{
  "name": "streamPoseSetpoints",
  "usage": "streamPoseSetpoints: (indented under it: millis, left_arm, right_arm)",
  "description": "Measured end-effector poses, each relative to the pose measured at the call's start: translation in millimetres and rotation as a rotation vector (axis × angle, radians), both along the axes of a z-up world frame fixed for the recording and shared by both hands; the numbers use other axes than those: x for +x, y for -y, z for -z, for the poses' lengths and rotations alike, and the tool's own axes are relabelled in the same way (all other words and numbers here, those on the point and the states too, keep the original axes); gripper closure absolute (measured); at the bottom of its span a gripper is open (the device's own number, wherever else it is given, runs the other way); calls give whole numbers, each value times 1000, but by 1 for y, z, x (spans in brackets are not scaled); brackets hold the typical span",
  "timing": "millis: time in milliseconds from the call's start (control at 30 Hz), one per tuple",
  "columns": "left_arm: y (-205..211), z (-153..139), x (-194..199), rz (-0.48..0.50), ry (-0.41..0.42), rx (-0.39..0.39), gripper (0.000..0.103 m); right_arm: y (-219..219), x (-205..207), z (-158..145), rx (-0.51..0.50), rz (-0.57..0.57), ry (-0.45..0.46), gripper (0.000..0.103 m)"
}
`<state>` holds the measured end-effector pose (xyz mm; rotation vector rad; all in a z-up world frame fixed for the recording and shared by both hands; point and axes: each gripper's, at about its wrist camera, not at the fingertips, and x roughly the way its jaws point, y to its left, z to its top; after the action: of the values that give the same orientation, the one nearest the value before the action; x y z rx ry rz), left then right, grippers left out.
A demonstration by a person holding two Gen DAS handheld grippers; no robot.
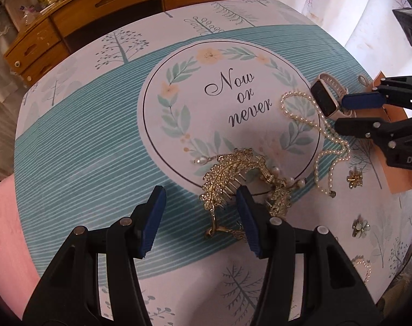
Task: Organize jewelry
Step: 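Grasp the gold leaf hair clip with the left tool while the right tool grasps the pink watch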
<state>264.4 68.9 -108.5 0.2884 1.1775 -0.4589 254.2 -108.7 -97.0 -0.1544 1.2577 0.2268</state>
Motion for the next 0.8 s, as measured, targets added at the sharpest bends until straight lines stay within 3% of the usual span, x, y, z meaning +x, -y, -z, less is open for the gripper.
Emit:
streamPoseSetpoints:
  millis: [367,533,667,733,800]
  left_arm:
    - [15,0,2,116,-3,8,52]
    - [17,0,6,120,-18,-1,52]
    - [17,0,4,116,-8,-3,52]
    - [16,-1,3,107,3,-7,57]
    - [16,-2,1,99,12,-6,75]
  right_arm:
    - [-1,10,13,-13,-11,-18,79]
    - [0,10,13,-1,-15,-15,89]
    - [-1,9,12,-4,-15,-4,91]
    - [-1,8,12,3,-10,1,91]
    - [0,7,11,14,-1,6,91]
